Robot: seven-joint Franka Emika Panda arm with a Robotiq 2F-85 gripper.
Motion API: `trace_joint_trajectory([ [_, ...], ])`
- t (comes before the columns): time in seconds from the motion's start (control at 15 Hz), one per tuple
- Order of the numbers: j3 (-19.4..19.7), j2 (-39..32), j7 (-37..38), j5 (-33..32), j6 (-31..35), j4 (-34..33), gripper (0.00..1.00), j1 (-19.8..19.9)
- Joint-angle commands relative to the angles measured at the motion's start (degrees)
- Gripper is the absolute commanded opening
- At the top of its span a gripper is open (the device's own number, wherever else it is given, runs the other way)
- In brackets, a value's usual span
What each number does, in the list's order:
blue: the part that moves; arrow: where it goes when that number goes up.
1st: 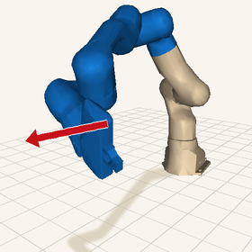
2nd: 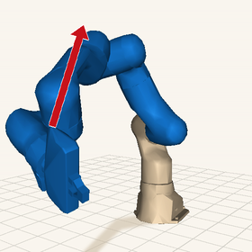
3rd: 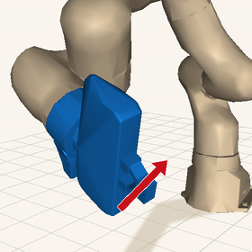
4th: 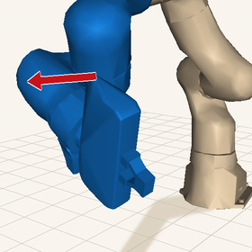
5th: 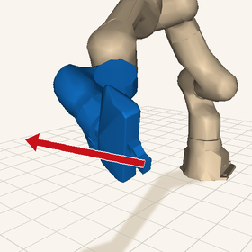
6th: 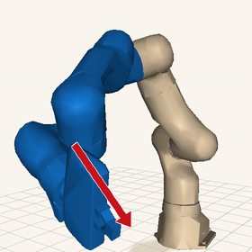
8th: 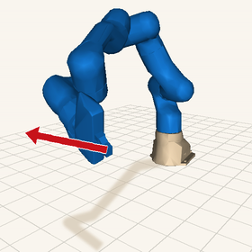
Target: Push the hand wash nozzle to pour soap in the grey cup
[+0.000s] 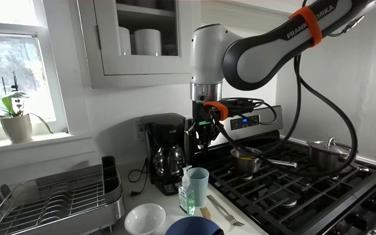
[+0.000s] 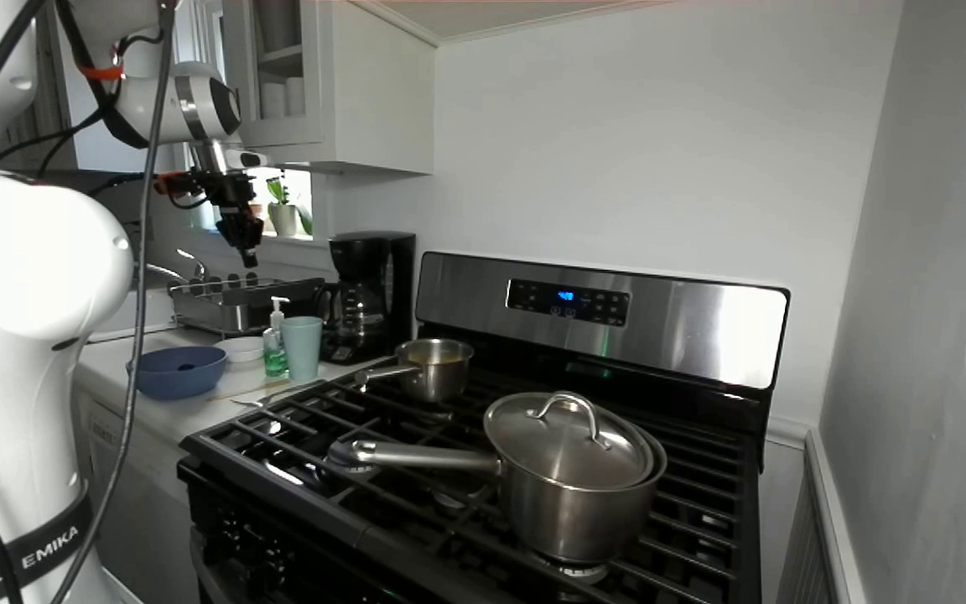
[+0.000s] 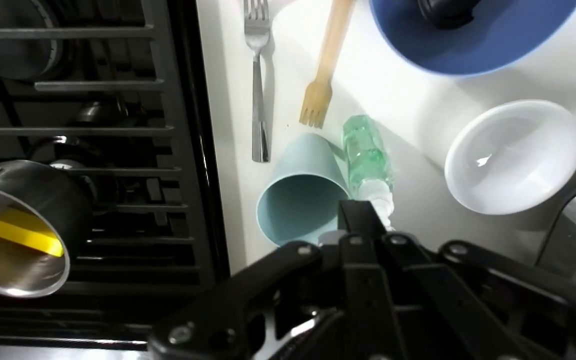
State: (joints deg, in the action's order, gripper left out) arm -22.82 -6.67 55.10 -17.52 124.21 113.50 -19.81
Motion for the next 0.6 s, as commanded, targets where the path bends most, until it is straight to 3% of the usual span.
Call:
trace_joint_trajectory([
  [0.0, 2.1, -0.6, 0.2, -0.8, 1.3, -0.3, 0.01, -2.0],
  [0.53, 3.1, -2.8, 0.7, -2.4, 3.5, -1.9, 0.00, -2.6],
])
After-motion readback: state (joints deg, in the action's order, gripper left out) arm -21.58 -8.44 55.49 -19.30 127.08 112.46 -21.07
